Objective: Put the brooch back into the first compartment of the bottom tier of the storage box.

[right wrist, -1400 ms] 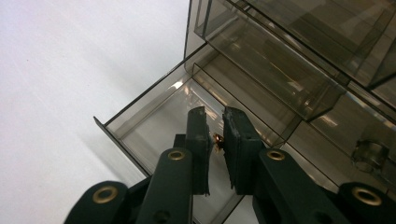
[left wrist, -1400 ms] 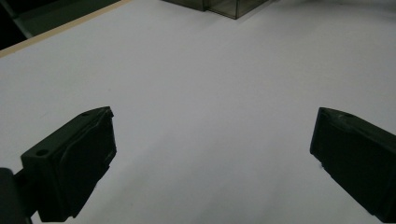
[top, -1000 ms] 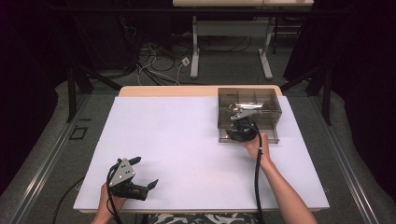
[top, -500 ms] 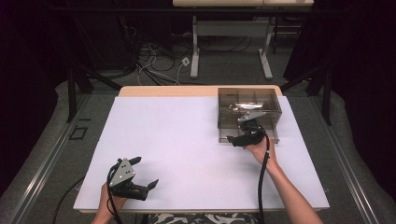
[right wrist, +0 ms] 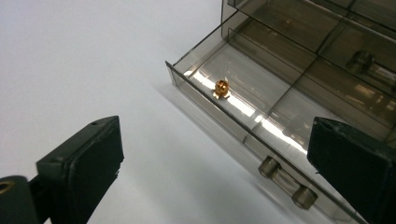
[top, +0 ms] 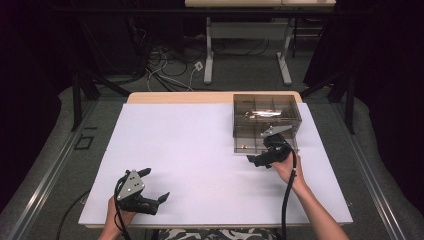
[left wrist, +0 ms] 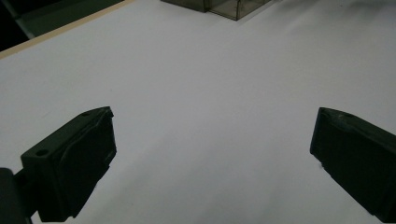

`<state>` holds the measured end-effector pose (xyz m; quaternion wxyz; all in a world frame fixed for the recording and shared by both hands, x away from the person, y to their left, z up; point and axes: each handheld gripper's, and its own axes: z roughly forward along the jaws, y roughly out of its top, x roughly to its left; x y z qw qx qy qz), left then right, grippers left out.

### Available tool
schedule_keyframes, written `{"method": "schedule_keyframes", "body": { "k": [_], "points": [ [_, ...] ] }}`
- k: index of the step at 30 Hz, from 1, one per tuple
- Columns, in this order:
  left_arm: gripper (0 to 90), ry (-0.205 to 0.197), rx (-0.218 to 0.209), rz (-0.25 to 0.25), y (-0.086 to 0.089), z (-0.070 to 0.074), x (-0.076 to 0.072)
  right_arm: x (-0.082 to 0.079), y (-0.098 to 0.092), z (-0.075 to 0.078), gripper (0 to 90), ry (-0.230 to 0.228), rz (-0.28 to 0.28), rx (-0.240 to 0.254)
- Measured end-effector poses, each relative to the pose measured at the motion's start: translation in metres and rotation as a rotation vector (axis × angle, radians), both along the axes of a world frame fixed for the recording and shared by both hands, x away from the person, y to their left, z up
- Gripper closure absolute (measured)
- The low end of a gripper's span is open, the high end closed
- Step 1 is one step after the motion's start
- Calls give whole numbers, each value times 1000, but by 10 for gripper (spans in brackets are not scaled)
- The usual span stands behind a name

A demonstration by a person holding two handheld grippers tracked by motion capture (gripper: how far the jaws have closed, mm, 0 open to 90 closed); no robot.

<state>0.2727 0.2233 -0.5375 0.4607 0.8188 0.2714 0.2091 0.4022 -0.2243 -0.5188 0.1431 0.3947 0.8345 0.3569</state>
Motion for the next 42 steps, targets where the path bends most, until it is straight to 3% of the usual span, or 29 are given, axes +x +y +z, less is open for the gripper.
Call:
{"method": "schedule_keyframes", "body": {
  "k": [9, 29, 35, 42],
  "points": [
    [1, -3, 2, -1, 0, 0, 0, -14, -15, -3, 0, -1, -7, 17],
    [1, -1, 3, 1, 0, -1, 2, -39, -37, -16, 0, 10, -15, 0],
    [1, -4, 2, 3, -1, 0, -1, -41, -42, -15, 0, 5, -19, 22],
    [1, -9, 3, 0, -2, 0, 0, -40, -43, -19, 0, 11, -22, 0]
  ]
}}
